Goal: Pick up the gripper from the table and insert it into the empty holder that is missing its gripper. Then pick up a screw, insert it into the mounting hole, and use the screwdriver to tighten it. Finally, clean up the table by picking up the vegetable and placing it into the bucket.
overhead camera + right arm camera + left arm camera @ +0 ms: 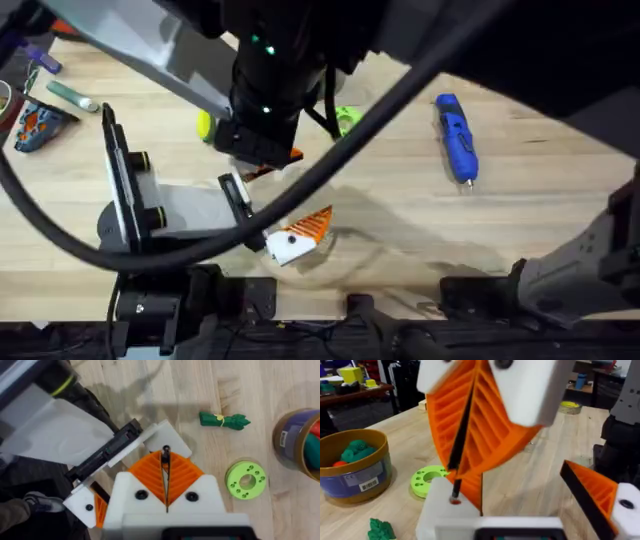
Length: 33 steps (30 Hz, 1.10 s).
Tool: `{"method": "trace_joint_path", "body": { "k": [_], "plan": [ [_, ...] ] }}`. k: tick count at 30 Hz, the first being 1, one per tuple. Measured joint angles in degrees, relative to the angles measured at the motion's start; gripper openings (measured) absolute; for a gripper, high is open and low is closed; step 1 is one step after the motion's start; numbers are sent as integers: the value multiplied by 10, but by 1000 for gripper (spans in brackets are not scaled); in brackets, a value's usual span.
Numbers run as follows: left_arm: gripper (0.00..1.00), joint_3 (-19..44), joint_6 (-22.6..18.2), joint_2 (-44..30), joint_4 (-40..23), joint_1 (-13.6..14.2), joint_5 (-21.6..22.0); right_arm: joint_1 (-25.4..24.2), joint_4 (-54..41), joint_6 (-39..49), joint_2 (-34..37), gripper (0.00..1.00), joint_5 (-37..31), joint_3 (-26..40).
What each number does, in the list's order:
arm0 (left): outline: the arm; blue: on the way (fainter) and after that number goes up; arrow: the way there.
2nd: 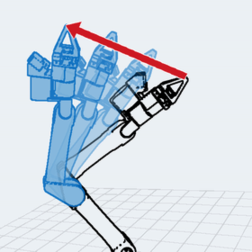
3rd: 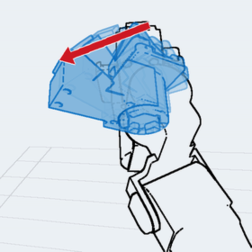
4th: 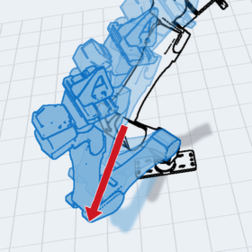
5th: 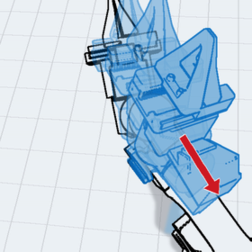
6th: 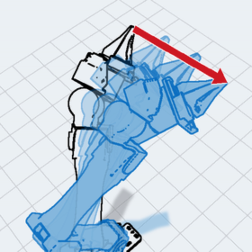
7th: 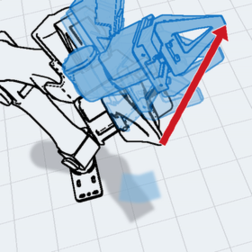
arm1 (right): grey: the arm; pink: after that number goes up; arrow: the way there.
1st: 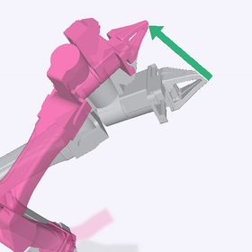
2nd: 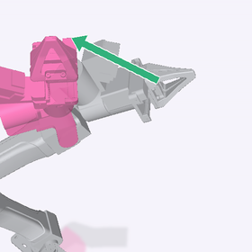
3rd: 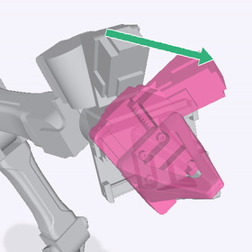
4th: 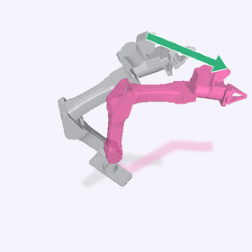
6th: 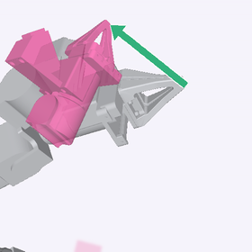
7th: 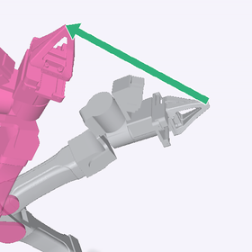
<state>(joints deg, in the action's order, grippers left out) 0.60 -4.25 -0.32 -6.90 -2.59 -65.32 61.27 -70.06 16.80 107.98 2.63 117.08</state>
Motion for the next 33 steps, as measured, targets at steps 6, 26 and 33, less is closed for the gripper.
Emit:
{"method": "trace_joint_path", "body": {
  "k": [6,26,33],
  "plan": [
    [985,0,0,0,0,0,0,-3,0,0,0,6,0,0],
    [985,0,2,0,0,0,0,-5,-1,0,9,6,2,2],
    [985,0,2,0,0,0,0,-5,-2,0,9,6,2,2]
  ]
}}
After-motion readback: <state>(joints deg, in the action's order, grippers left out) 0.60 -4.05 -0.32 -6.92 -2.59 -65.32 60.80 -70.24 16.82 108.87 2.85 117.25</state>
